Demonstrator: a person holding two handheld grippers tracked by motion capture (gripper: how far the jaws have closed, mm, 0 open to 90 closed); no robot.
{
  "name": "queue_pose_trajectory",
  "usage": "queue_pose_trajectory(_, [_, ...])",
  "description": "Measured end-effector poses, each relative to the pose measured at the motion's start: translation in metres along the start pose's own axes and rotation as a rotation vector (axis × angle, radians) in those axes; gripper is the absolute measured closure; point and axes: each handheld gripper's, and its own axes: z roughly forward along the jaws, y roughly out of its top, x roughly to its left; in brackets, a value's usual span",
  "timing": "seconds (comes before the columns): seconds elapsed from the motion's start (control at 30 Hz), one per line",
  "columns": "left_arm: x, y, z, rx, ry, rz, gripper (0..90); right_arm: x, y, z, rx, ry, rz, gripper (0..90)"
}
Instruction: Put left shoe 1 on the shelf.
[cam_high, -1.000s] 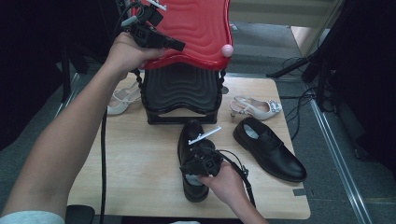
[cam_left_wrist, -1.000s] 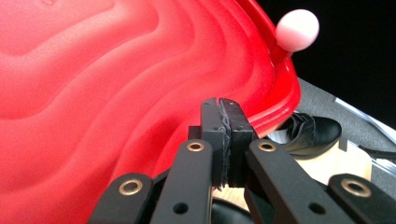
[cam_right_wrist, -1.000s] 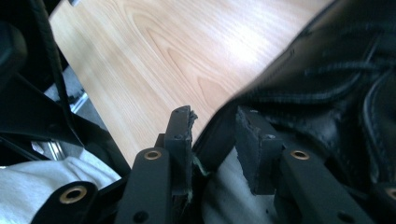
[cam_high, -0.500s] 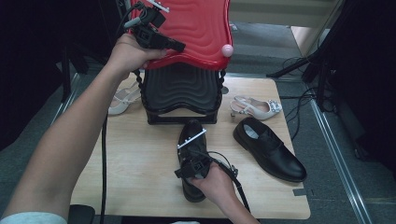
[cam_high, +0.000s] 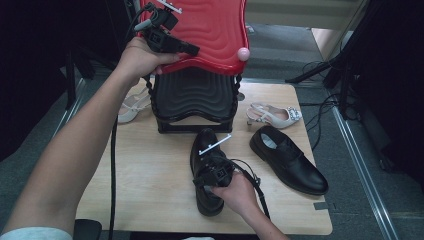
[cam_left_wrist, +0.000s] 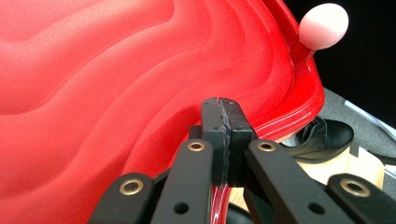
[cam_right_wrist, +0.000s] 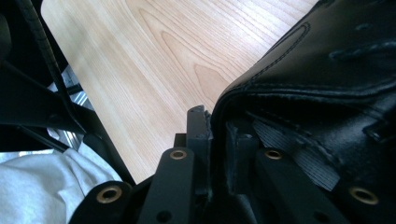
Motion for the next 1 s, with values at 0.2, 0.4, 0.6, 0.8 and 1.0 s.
queue_pose_trajectory(0.2, [-0.001,-0.001,0.0,-0.001,0.003,0.006,90.0,-0.001,-0.002,-0.011,0.009,-0.023,-0.001,87.3])
queue_pose_trajectory(0.4, [-0.001,-0.001,0.0,0.0,0.002,0.003,90.0,-0.004,-0.004,-0.029,-0.016,-0.024,0.014,87.6])
queue_pose_trajectory(0.6, [-0.001,-0.001,-0.001,0.001,0.0,-0.002,90.0,-0.012,-0.006,-0.047,-0.047,-0.012,0.028,87.8])
queue_pose_trajectory(0.8, [0.0,0.0,0.0,0.007,-0.006,-0.019,90.0,-0.018,-0.005,-0.066,-0.107,0.024,0.013,88.1])
queue_pose_trajectory(1.0, [0.0,0.0,0.0,0.008,-0.005,-0.021,90.0,-0.01,0.003,-0.082,-0.14,0.057,-0.02,88.0])
